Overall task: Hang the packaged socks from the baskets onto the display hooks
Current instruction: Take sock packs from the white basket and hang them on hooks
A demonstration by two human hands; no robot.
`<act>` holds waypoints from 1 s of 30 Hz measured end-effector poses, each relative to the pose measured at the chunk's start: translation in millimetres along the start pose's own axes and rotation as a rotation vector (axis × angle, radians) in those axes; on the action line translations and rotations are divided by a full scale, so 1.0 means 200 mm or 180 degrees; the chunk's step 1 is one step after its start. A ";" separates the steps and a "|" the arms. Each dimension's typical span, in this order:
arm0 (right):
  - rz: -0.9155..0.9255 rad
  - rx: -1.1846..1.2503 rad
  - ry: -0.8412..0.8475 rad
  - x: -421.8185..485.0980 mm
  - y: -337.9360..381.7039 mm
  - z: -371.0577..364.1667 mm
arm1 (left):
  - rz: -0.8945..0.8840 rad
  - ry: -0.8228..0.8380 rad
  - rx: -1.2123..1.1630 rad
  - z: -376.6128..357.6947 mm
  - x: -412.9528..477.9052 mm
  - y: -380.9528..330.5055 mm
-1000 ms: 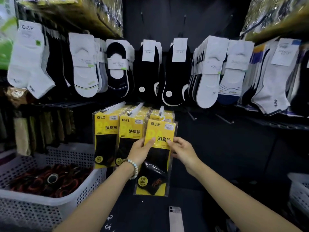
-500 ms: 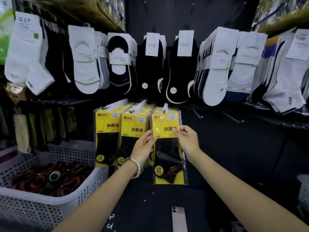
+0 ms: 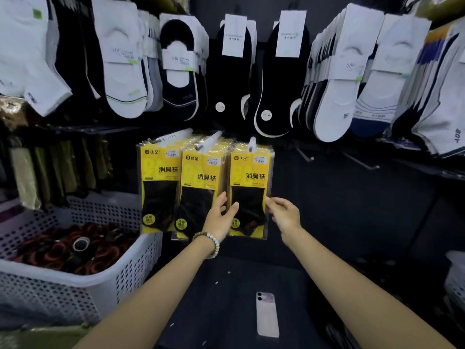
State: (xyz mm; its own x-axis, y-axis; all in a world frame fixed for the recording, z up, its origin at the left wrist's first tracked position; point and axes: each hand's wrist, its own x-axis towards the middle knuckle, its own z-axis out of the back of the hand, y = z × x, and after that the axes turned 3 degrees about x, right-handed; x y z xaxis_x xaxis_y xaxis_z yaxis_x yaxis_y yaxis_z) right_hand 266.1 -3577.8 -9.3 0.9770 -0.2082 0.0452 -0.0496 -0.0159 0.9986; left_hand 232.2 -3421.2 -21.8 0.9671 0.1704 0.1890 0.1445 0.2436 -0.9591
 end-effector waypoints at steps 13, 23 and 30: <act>-0.0957 -0.1351 0.0532 -0.58 -0.67 0.67 | 0.1089 0.0748 0.0184 -0.23 -0.75 0.61; -0.2427 -0.2083 0.0630 -0.91 -1.17 1.07 | 0.2083 0.1503 0.0466 -0.55 -1.33 1.04; -0.2537 -0.1882 0.0539 -0.93 -1.23 0.99 | 0.1854 0.1487 0.0848 -0.57 -1.39 1.05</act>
State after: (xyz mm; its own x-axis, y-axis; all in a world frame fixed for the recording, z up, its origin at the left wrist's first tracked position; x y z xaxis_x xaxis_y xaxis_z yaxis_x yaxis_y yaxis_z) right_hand 55.8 -3729.3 -267.6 0.6993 -0.2059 -0.6846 0.6973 0.4076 0.5897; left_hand 18.1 -3525.6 -300.4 0.8680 -0.0634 -0.4926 -0.4098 0.4687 -0.7825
